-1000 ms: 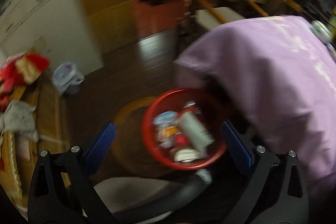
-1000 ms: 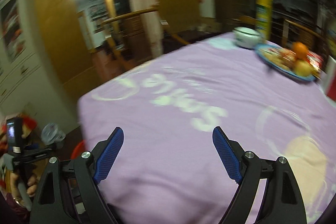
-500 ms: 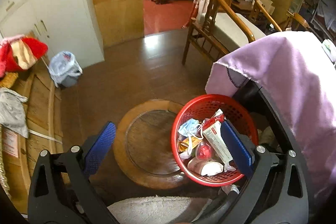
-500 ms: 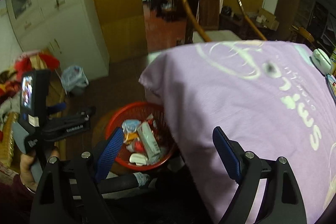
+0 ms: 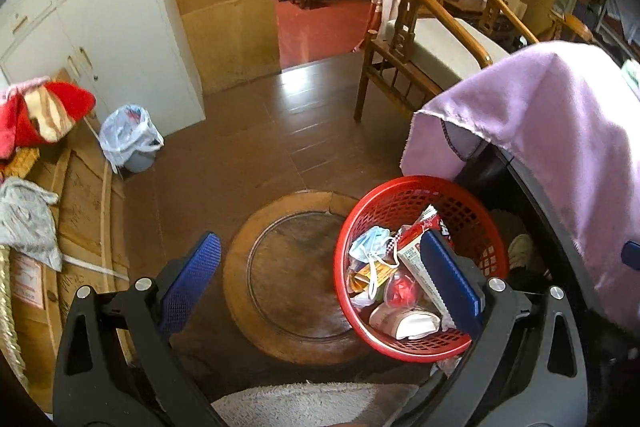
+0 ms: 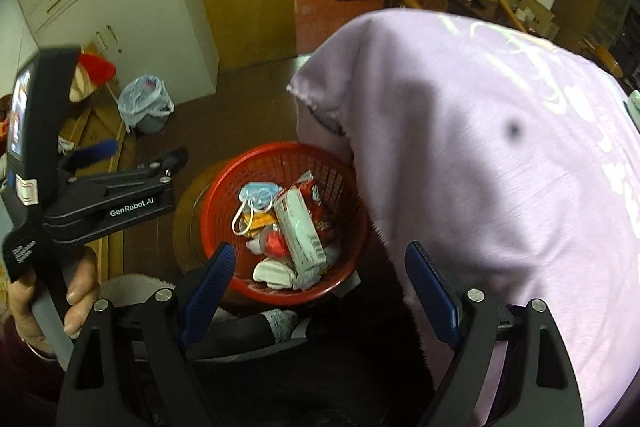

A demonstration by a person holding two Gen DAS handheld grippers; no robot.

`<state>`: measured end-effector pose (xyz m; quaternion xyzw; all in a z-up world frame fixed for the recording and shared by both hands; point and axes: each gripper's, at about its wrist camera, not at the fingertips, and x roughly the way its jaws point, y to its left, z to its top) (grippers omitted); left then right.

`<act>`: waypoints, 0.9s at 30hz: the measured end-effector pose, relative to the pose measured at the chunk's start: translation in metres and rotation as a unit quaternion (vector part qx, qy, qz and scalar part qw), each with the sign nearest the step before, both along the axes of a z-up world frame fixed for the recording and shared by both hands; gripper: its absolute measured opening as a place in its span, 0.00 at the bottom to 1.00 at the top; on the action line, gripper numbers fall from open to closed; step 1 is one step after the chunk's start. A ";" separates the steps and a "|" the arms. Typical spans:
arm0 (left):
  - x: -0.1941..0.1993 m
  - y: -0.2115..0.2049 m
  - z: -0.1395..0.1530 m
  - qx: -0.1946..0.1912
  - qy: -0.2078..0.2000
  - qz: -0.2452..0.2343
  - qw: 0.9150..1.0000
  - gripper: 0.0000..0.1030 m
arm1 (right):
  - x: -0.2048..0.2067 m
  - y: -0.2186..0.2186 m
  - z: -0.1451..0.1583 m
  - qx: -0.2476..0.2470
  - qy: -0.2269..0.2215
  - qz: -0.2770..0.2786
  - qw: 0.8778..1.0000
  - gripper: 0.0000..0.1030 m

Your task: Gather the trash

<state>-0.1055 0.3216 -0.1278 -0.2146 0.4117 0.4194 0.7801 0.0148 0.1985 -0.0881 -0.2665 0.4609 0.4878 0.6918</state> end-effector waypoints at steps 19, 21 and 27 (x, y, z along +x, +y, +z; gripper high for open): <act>0.018 -0.009 -0.012 0.017 0.018 -0.042 0.999 0.93 | -0.009 0.010 -0.026 -0.022 0.028 0.019 0.999 0.83; 0.018 -0.008 -0.012 0.015 0.016 -0.041 0.999 0.93 | -0.009 0.010 -0.028 -0.025 0.030 0.020 0.999 0.83; 0.018 -0.009 -0.011 0.015 0.017 -0.044 0.999 0.93 | -0.007 0.009 -0.034 -0.030 0.043 0.012 0.999 0.83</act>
